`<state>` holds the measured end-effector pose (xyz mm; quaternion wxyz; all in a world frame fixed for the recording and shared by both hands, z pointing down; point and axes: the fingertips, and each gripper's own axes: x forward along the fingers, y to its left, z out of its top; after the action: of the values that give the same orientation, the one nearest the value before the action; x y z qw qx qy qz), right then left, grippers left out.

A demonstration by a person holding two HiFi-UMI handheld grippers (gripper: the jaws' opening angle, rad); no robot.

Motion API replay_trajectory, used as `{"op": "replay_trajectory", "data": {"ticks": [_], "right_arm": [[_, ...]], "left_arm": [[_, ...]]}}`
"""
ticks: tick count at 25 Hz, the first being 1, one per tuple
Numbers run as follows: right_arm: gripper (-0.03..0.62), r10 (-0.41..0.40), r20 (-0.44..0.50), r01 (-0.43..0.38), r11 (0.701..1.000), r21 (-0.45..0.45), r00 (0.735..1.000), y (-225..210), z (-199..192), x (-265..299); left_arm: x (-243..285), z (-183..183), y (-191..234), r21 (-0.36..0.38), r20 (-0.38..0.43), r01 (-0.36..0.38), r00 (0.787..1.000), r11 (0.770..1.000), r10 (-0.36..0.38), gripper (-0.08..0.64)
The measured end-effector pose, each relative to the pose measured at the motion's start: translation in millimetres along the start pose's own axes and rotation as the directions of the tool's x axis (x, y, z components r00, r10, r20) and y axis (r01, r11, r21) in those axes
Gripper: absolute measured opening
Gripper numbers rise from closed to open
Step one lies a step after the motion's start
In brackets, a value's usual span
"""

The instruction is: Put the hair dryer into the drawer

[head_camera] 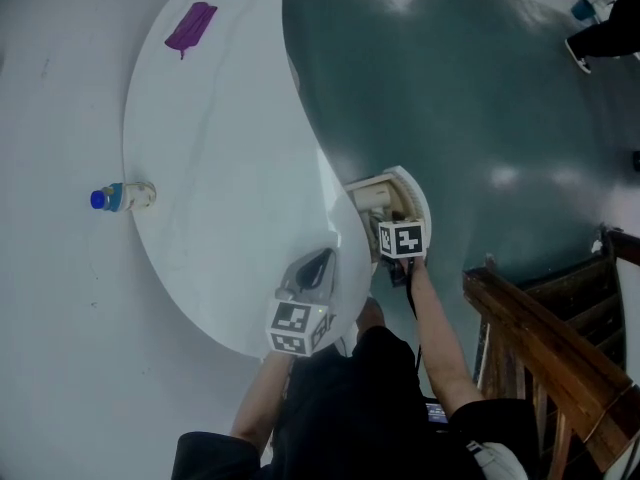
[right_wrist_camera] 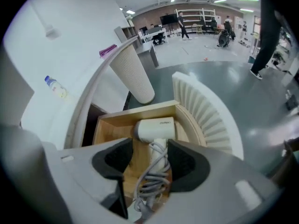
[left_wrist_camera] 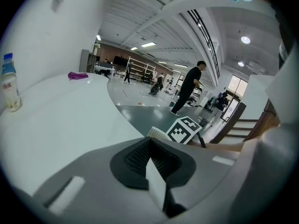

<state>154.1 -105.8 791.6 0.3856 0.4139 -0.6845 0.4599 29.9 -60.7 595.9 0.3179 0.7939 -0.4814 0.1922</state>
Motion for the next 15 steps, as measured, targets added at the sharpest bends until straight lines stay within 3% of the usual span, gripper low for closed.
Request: {"op": "replay_trajectory", "data": {"ticks": [7,15], "right_arm": [[0.232,0.005,0.130,0.000,0.999,-0.034,0.991,12.4,20.4,-54.8],[0.212,0.024,0.281,-0.010,0.999,-0.049,0.960,38.5,43.2,-123.0]], "left_arm": [[-19.4,26.3,-13.4,0.045,0.053,0.017,0.998,0.999,-0.019,0.008],[-43.7,55.2,-23.9,0.089,0.112,0.025,0.993,0.996,-0.035,0.008]]}}
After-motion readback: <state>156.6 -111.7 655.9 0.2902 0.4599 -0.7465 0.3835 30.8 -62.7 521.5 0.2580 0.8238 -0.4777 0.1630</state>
